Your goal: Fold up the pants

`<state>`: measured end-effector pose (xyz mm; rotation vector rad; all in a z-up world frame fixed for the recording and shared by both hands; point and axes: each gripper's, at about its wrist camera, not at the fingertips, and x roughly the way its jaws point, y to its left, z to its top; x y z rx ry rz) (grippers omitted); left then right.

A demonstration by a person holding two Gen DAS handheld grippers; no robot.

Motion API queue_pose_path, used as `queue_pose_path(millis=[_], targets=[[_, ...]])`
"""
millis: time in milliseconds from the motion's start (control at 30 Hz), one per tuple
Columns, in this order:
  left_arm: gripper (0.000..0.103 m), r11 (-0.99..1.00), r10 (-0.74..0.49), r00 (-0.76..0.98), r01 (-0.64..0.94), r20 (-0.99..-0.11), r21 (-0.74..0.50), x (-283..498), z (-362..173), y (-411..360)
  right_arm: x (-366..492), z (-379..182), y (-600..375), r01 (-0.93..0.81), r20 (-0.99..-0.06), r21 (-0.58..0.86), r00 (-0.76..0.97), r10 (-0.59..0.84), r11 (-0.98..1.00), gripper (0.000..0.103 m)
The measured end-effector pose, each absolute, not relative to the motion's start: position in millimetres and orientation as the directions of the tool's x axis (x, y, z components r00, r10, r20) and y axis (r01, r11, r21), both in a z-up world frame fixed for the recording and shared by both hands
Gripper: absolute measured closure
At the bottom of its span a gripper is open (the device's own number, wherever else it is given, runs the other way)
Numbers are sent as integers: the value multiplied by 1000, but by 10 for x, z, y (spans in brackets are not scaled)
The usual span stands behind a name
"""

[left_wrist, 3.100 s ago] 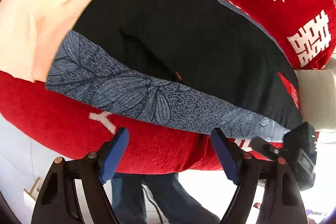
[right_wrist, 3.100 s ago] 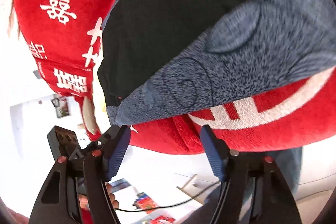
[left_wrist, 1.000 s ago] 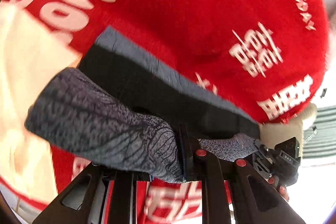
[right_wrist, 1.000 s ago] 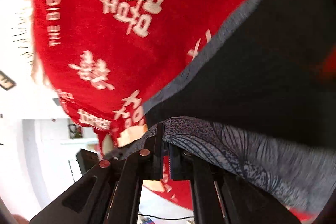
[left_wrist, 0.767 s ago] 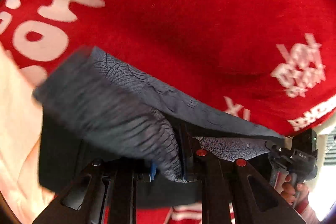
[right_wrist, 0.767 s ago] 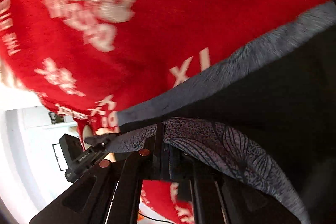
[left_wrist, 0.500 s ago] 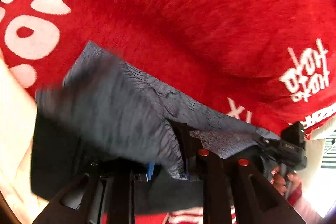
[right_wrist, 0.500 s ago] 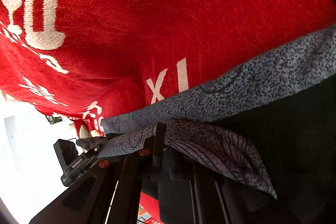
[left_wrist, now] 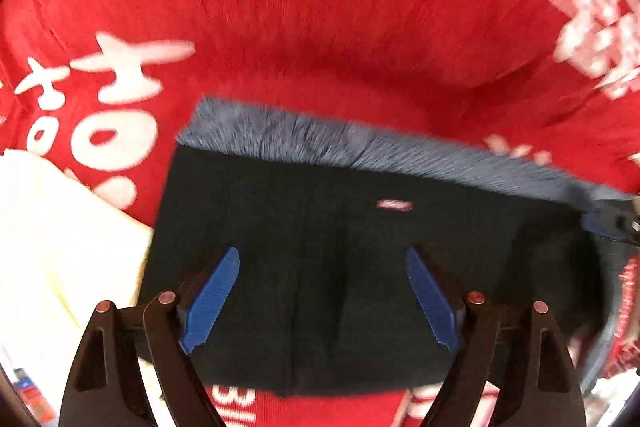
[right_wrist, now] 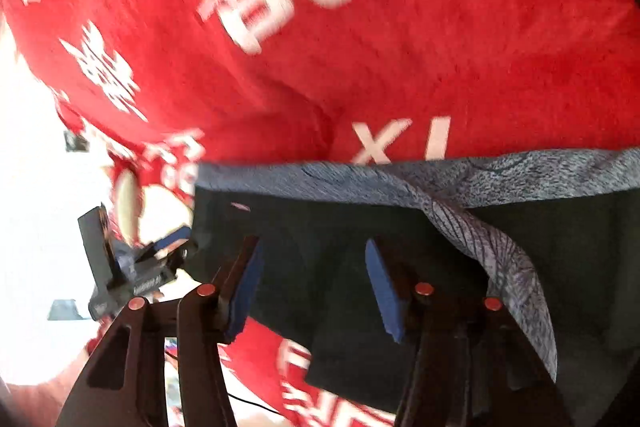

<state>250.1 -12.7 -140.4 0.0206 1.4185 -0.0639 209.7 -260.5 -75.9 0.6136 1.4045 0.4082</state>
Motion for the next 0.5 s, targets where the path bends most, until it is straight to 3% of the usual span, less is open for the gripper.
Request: queue_pose_path(millis=[67, 100, 133, 300, 500], targets=[[15, 997, 41, 148, 56, -988, 50, 2489, -1564, -157, 2132, -1003, -2626, 111, -853, 521, 95, 513, 846, 51], [13, 996, 47, 168, 70, -985, 59, 2466, -1551, -185, 2136, -1094, -2668, 126, -869, 495, 88, 487, 860, 60], [13, 994, 62, 166, 81, -984, 77, 2450, -1532, -211, 2129, -1104, -2697, 139, -857, 515, 98, 506, 846, 60], [13, 990, 46, 157, 121, -987, 66, 2229, -1280, -335, 1838, -666, -2948, 137, -786, 611, 222, 577, 780, 43], [13, 983, -66, 142, 177, -988, -40, 1774, -1040, -855, 964, -280, -3331, 203, -787, 600, 325, 524, 774, 42]])
